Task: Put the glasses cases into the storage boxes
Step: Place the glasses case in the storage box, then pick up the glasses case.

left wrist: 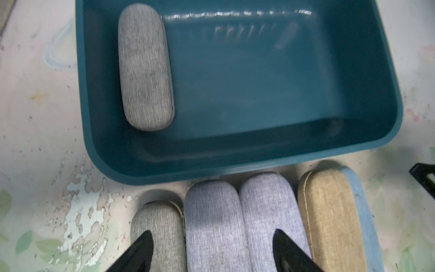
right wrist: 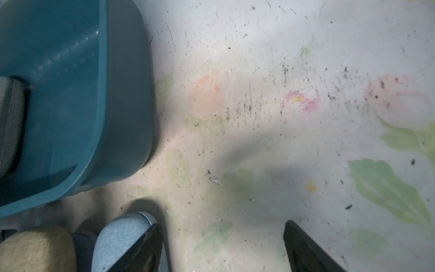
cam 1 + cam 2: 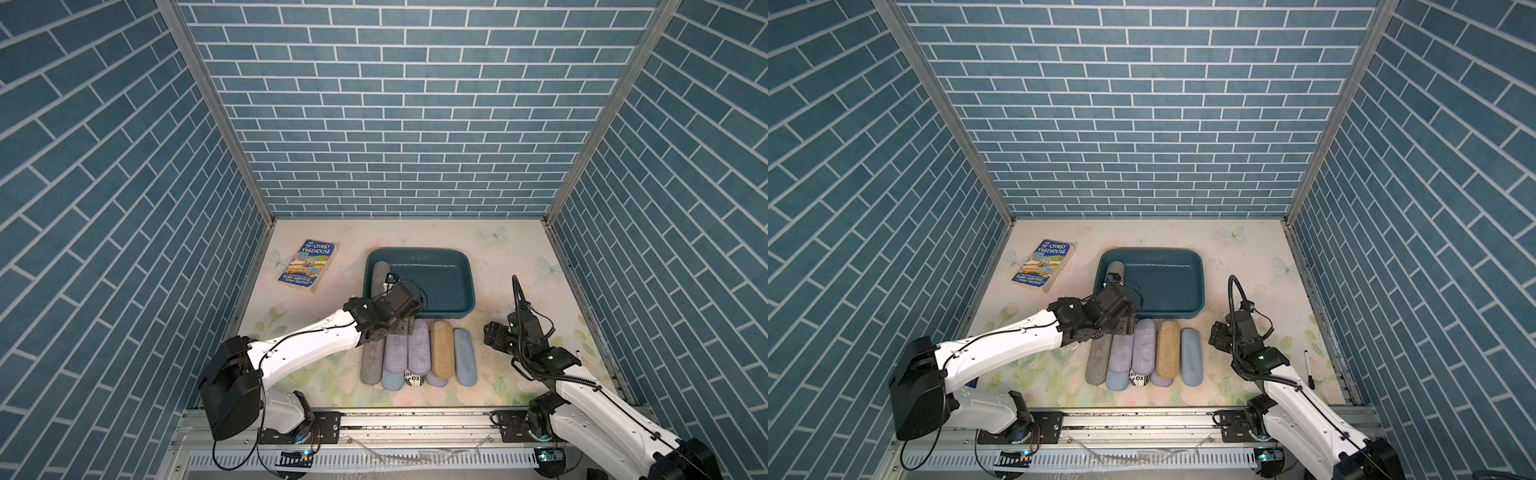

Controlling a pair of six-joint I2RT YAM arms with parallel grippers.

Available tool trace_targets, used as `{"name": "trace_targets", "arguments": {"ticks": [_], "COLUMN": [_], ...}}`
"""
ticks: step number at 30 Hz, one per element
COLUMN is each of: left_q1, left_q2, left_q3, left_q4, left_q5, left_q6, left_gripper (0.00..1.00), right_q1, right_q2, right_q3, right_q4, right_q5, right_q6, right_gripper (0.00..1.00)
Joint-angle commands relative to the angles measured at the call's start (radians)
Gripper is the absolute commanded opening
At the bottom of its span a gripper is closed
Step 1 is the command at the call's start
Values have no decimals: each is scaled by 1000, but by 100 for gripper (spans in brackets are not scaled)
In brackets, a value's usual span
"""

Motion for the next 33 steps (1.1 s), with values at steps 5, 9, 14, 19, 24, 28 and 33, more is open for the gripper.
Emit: {"name": "trace_targets", "arguments": {"ticks": [5, 9, 14, 19, 24, 28, 33], "left_q1": [-29, -33, -34, -36, -37, -36, -36], "left_q2": [10, 12, 19, 32, 46, 48, 50], "left_q3": [-59, -83, -102, -124, -127, -127, -126], "left_q4": [-5, 10, 21, 46, 54, 57, 53], "left_q5": [32, 46, 61, 82, 83, 89, 91], "left_q6": [-76, -85, -90, -92, -88, -85, -76], "left_gripper": [80, 79, 79, 78, 77, 77, 78], "right_q1": [2, 2, 2, 1, 1, 2, 2], "right_q2": [13, 7, 1, 2, 5, 5, 8], "right_q3": [30, 27, 17, 11, 6, 2, -4], "right_q4": [-13, -20, -20, -14, -12, -9, 1], "right_q5": [-1, -1, -1, -1, -1, 0, -1], "right_q6": [17, 19, 28, 32, 34, 38, 42], "right_gripper": [82, 82, 82, 82, 82, 82, 82]}}
